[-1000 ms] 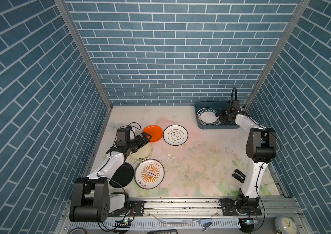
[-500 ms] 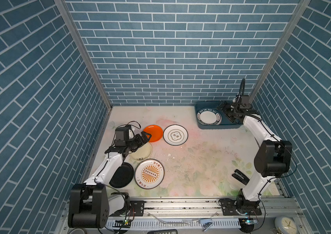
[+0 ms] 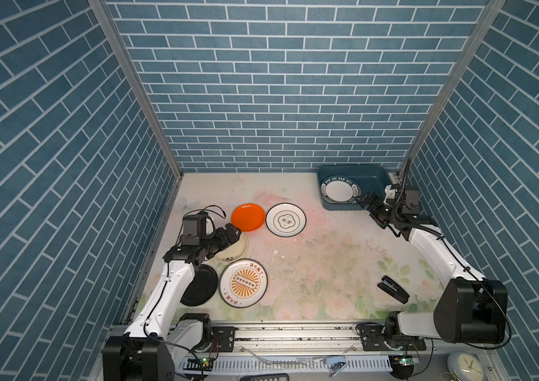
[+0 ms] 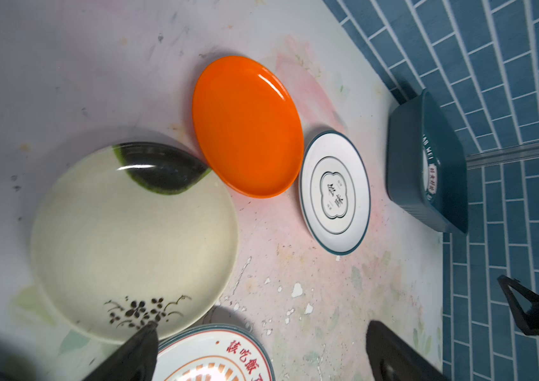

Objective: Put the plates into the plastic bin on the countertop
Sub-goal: 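Withdraw the right gripper from the bin while the left gripper moves toward the cream plate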

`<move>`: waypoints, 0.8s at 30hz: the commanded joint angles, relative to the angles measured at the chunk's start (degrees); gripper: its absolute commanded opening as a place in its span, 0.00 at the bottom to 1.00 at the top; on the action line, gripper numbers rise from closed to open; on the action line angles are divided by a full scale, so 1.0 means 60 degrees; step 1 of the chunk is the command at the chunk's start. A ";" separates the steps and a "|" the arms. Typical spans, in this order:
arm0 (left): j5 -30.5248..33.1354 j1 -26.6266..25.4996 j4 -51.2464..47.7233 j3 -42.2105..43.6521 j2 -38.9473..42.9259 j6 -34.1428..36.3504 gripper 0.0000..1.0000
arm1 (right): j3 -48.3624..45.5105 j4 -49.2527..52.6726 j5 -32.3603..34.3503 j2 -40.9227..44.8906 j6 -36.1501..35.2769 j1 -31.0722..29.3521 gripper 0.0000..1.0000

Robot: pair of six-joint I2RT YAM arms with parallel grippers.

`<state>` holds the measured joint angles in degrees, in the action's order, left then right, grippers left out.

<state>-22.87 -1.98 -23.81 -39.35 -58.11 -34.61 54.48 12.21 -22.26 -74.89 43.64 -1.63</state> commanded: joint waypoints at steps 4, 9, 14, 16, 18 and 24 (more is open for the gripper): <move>0.1011 0.0066 -0.1396 0.0216 0.0611 -0.0137 1.00 | -0.1516 -0.0183 -0.0719 0.1911 -0.0055 0.0469 0.99; 0.1268 0.0066 -0.2195 0.0249 0.0844 -0.0107 1.00 | -0.2517 0.0015 -0.1273 0.3100 -0.0088 0.0789 0.99; 0.1594 0.0066 -0.2677 0.0689 0.1230 -0.0301 1.00 | -0.3243 0.0145 -0.1713 0.3732 -0.0081 0.0967 0.98; 0.1692 0.0066 -0.2767 0.0826 0.1346 -0.0364 1.00 | -0.3415 0.0136 -0.2006 0.3824 -0.0081 0.1015 0.98; 0.1732 0.0066 -0.2826 0.0885 0.1365 -0.0353 1.00 | -0.3502 0.0132 -0.2259 0.3865 -0.0095 0.1047 0.98; 0.1723 0.0066 -0.2973 0.0973 0.1291 -0.0208 0.99 | -0.3718 0.0104 -0.2566 0.3922 0.0022 0.1077 0.97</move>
<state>-13.56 -1.98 -39.86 -34.35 -50.48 -36.45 32.91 12.45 -35.29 -52.29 43.62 4.56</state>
